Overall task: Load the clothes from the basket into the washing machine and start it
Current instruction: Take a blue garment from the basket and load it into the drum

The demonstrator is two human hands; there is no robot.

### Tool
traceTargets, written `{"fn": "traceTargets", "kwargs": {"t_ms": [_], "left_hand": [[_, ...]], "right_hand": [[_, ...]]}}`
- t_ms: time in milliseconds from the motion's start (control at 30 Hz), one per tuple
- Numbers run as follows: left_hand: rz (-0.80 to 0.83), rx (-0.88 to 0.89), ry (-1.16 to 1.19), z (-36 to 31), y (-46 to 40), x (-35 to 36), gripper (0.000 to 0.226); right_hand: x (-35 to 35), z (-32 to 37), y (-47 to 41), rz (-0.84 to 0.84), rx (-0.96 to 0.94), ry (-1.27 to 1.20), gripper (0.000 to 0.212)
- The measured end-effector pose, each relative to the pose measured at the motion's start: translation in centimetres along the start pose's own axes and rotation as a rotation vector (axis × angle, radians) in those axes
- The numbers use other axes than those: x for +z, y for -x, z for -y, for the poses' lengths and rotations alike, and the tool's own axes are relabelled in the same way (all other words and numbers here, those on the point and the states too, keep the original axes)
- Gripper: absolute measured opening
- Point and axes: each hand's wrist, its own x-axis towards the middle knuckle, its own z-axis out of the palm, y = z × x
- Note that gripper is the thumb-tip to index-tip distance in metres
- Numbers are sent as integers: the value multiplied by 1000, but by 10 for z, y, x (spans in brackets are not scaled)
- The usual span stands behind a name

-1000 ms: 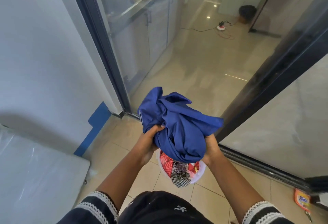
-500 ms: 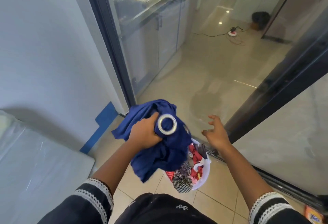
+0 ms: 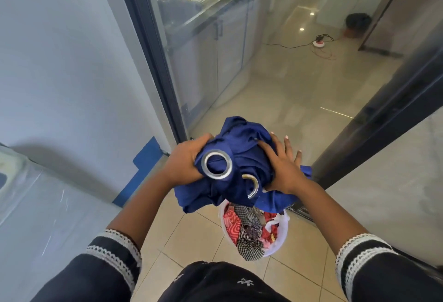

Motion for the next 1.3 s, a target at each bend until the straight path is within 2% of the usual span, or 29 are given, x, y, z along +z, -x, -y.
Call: {"fn": "traceTargets", "kwargs": {"t_ms": [100, 167, 233, 267, 333, 433, 500, 567, 633, 700, 767, 900, 967, 1067, 1100, 1133, 1200, 1267, 1300], "left_hand": [[-125, -89, 352, -7, -8, -19, 45], [-249, -184, 590, -19, -16, -25, 47], [-343, -298, 861, -31, -26, -23, 34], [-380, -328, 1003, -37, -30, -22, 40], [-454, -310, 1216, -36, -39, -19, 56], [-633, -322, 1323, -20, -54, -11, 56], [-851, -414, 1277, -23, -57, -1, 58], [-1040, -505, 1198, -31, -57, 12, 62], [-1103, -565, 1154, -36, -52, 24, 70], [-1068, -613, 1088, -34, -47, 38, 78], [-1047, -626, 1027, -34, -40, 51, 83], [-1060, -646, 1049, -27, -33, 68, 86], [-999, -667, 1038, -22, -35, 65, 80], [-781, -585, 1070, -16, -32, 57, 57], [-718, -559, 1075, -14, -29, 54, 57], [-672, -545, 1064, -8, -26, 53, 61], [-647, -555, 966, 3, -17, 52, 72], [-597, -577, 1017, 8, -7, 57, 102], [-546, -586, 1109, 6, -3, 62, 115]], "right_hand": [[1, -7, 2, 46, -89, -297, 130], [1, 2, 6, 82, -119, -646, 115], [-9, 25, 13, 101, -118, -998, 94], [-15, 37, 15, 109, -128, -1111, 87], [-25, 56, 18, 99, -171, -1293, 86], [-23, 74, 27, 94, -173, -1760, 92], [-14, 83, 33, 21, -93, -2012, 79], [-2, 94, 36, -27, -53, -2104, 66], [7, 101, 38, -48, -5, -2114, 73], [15, 101, 37, -60, 54, -2113, 98], [22, 96, 34, -60, 84, -2110, 113], [26, 100, 28, -86, 105, -2140, 119], [29, 109, 27, -168, 159, -2150, 112], [31, 112, 23, -305, 294, -2151, 93], [29, 109, 22, -327, 299, -2164, 82], [24, 105, 22, -326, 290, -2162, 63], [13, 96, 22, -285, 238, -2161, 10], [4, 90, 23, -295, 240, -2128, 29], [0, 88, 22, -295, 212, -2129, 26]]}}
